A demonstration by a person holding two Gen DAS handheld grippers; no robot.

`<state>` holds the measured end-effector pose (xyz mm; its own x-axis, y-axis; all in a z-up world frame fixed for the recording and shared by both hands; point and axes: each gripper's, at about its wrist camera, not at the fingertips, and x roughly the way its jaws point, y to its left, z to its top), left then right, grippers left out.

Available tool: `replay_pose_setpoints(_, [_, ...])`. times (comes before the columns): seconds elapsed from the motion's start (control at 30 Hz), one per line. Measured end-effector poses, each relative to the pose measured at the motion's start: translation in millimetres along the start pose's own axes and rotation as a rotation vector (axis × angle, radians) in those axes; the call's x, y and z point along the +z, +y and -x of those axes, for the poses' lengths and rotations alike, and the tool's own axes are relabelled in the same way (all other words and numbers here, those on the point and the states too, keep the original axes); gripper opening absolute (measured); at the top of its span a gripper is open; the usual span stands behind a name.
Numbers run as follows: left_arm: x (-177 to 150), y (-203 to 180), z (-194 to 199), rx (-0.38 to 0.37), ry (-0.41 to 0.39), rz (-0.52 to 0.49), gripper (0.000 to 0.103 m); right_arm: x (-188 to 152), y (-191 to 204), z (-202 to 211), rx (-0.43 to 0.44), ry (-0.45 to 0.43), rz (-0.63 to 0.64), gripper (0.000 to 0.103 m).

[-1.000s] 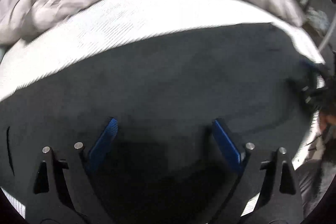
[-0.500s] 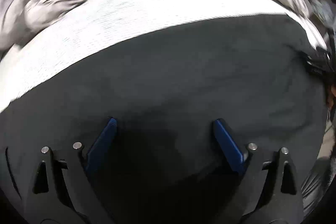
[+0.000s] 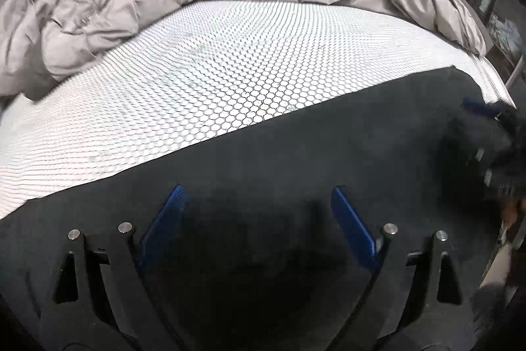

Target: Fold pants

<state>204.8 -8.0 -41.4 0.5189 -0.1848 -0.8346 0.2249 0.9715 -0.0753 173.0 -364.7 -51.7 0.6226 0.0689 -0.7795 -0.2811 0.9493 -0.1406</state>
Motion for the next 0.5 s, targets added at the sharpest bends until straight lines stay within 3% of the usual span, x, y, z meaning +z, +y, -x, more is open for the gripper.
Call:
replay_pose_setpoints(0.07, [5,8,-33,0.026,0.086,0.023,0.09,1,16,-26,-0.02,0.046,0.049,0.098])
replay_pose_setpoints(0.13, [13,18,-40,-0.005,0.064,0.038,0.091,-3,20,-40,-0.102,0.039,0.105,0.098])
replay_pose_setpoints(0.2, [6,25,-36,-0.003,0.051,0.035,0.091,-6,5,-38,-0.094,0.034,0.074,0.099])
replay_pose_setpoints(0.27, [4,33,-35,-0.003,0.045,0.049,0.091,-3,-24,-35,-0.213,0.025,0.024,0.099])
replay_pose_setpoints(0.33, [1,40,-33,-0.014,0.036,0.069,0.091,-13,-59,-35,-0.415,0.036,-0.047,0.099])
replay_pose_setpoints(0.37, [-3,41,-30,-0.014,0.034,0.072,0.091,-19,-78,-36,-0.456,0.054,-0.112,0.099])
replay_pose_setpoints(0.43, [-1,44,-33,-0.002,0.032,0.07,0.091,-26,-108,-31,-0.41,0.062,-0.259,0.098])
replay_pose_setpoints(0.5, [0,44,-25,0.036,0.023,0.076,0.089,-23,-107,-23,-0.418,0.034,-0.263,0.099])
